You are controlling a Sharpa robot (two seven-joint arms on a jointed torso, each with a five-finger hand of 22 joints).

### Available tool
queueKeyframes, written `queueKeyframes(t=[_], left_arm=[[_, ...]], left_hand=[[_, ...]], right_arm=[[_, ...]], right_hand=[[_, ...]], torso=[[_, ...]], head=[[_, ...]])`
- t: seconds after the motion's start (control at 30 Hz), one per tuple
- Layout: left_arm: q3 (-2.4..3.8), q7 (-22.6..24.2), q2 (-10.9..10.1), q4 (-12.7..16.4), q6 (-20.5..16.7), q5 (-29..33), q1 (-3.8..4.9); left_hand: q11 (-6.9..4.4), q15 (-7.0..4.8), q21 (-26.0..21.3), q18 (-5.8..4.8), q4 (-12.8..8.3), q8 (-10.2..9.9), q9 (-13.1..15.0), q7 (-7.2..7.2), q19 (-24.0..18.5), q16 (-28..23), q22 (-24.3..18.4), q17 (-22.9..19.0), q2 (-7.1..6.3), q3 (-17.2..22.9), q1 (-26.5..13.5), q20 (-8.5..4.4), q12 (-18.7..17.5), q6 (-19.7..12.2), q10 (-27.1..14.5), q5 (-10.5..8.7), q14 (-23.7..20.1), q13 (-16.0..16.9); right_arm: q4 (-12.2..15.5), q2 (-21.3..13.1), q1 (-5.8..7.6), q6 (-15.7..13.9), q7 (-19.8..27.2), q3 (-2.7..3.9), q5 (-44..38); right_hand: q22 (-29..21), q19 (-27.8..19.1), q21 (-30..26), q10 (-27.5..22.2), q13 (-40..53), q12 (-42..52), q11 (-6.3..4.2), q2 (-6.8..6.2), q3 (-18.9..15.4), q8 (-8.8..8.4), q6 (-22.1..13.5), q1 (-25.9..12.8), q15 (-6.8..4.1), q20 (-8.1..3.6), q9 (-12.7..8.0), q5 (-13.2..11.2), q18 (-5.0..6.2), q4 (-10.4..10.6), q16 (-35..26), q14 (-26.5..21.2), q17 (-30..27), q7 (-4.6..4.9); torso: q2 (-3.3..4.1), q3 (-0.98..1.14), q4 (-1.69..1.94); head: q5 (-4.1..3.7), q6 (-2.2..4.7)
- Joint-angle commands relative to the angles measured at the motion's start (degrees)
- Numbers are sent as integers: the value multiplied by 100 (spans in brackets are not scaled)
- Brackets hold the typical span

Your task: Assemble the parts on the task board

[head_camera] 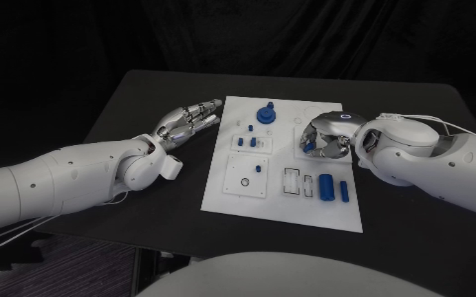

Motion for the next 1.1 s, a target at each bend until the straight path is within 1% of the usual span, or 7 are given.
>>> queueKeyframes(t=[0.03,0.2,0.47,0.67,0.77,0.9,1.1], left_arm=[[5,346,7,7,82,31,-11],[5,344,2,7,84,31,-14],[5,347,-17,21,69,31,-20],[5,345,-21,25,57,31,-22],[5,343,-16,20,56,31,-22],[5,343,-2,12,61,31,-22],[5,346,13,-2,67,31,-24]], left_hand=[[-45,32,21,60,-27,17,6,30,22,-16,2,0,25,-1,50,-2,11,22,14,25,6,0],[-44,32,22,60,-26,17,6,31,24,-16,6,0,25,-1,49,-2,13,22,15,24,7,1],[-42,33,23,61,-24,18,7,32,26,-15,5,1,27,-1,46,-1,15,28,16,23,9,1],[-35,33,24,61,-22,18,7,27,27,-15,6,1,28,-2,43,-1,21,29,20,23,9,2],[-35,33,24,61,-22,18,7,27,27,-15,6,1,28,-2,43,-1,21,29,20,23,9,2],[-28,33,24,61,-20,18,7,22,28,-15,3,1,29,-3,39,0,25,30,23,20,11,3],[-21,32,23,61,-20,15,6,15,27,-16,-3,0,30,-3,38,0,24,21,23,11,8,3]], right_arm=[[33,1,-15,-282,149,0,-12],[94,-25,-14,-472,207,1,-12],[375,-161,52,-688,194,6,-12],[728,-262,248,-635,169,6,-12],[1019,-297,359,-546,155,6,-12],[1293,-251,407,-446,167,4,-12],[1503,-42,397,-347,198,2,-174]], right_hand=[[935,14,49,58,53,56,-67,107,5,104,90,45,-71,-68,168,49,-103,-82,6,8,16,57],[935,16,52,151,105,95,-110,130,30,171,127,118,-109,-107,325,36,-104,-175,16,28,43,109],[937,17,57,178,121,89,-102,123,45,190,133,151,-111,-117,399,35,-107,-221,17,34,51,139],[941,20,67,186,131,65,-43,121,69,196,133,192,-71,-100,471,48,-114,-271,19,38,61,176],[941,19,67,186,134,60,-37,118,74,198,135,203,-64,-95,487,53,-115,-285,24,40,70,182],[933,7,37,185,136,54,-32,114,79,199,136,214,-59,-91,503,60,-109,-299,10,34,47,187],[931,3,28,171,136,40,-25,110,83,203,142,218,-52,-85,525,65,-107,-310,11,33,51,193]], torso=[[-1,1,-1],[2,1,-3],[5,5,-2],[6,9,-5],[2,7,-6],[3,-1,9],[3,-6,-3]], head=[[17,-1],[46,-1],[87,-1],[107,-1],[117,-1],[137,-1],[214,-1]])
